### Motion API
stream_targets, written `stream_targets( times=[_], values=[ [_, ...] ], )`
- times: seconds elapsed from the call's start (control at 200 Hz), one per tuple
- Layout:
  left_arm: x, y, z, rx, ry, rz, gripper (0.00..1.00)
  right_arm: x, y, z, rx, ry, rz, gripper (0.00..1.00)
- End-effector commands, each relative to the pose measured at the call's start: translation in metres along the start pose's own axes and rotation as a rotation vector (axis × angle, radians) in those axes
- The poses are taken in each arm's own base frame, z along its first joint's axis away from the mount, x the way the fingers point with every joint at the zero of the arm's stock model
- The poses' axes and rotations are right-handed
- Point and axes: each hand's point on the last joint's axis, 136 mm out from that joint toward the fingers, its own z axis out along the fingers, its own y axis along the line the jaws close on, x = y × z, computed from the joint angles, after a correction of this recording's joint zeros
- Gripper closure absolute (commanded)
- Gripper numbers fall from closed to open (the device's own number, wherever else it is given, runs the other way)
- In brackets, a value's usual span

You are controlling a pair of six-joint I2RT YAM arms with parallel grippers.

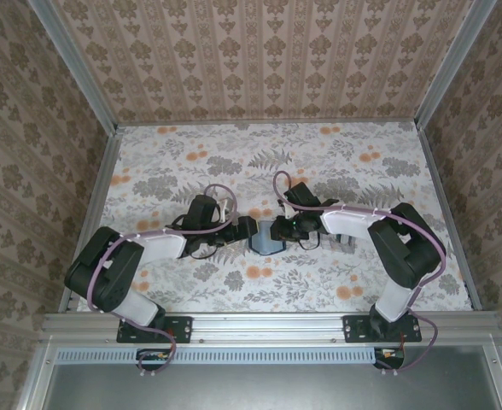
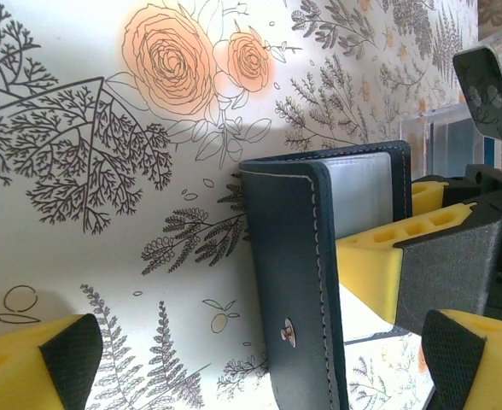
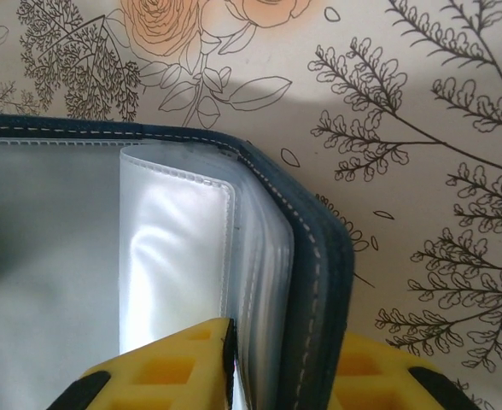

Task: Put the credit cards into the card holder
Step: Flip over the card slot in the card holder.

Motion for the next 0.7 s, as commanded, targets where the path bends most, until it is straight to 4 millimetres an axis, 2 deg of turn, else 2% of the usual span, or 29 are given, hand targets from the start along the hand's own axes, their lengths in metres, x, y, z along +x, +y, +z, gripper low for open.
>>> stream_targets(
  times=[0.0, 0.08, 0.13, 0.165, 0.235, 0.34, 0.42, 0.495, 0.615, 0.695],
  values=[
    [0.006, 0.016, 0.0, -0.044, 0.01, -0.036, 0.03, -0.004, 0.002, 0.001, 0.001, 0.006, -0.024, 0.75],
    [0.008, 0.02, 0.0, -0.061, 0.012, -0.042, 0.15, -0.005, 0.003, 0.001, -0.001, 0.002, -0.028, 0.72],
    [0.01, 0.029, 0.001, -0.103, 0.019, -0.046, 0.33, -0.006, 0.002, 0.001, 0.004, 0.001, -0.034, 0.7],
    [0.012, 0.035, 0.002, -0.131, 0.032, -0.046, 0.49, -0.006, 0.001, 0.001, 0.012, 0.001, -0.035, 0.69],
    [0.014, 0.039, 0.003, -0.153, 0.047, -0.046, 0.75, -0.006, -0.002, -0.001, 0.028, -0.002, -0.033, 0.69],
    [0.016, 0.044, 0.002, -0.179, 0.038, -0.043, 1.0, -0.01, -0.004, -0.007, 0.057, -0.03, -0.043, 0.63],
    [0.016, 0.046, 0.001, -0.191, 0.042, -0.045, 1.0, -0.015, -0.01, -0.024, 0.153, -0.1, -0.074, 0.53],
    [0.015, 0.043, 0.0, -0.187, 0.04, -0.046, 1.0, -0.018, -0.007, -0.043, 0.225, -0.16, -0.132, 0.47],
    [0.013, 0.042, -0.002, -0.186, 0.025, -0.052, 1.0, -0.018, 0.016, -0.064, 0.239, -0.197, -0.226, 0.45],
    [0.011, 0.038, -0.002, -0.179, 0.029, -0.06, 1.0, -0.014, 0.03, -0.069, 0.254, -0.19, -0.269, 0.45]
  ],
)
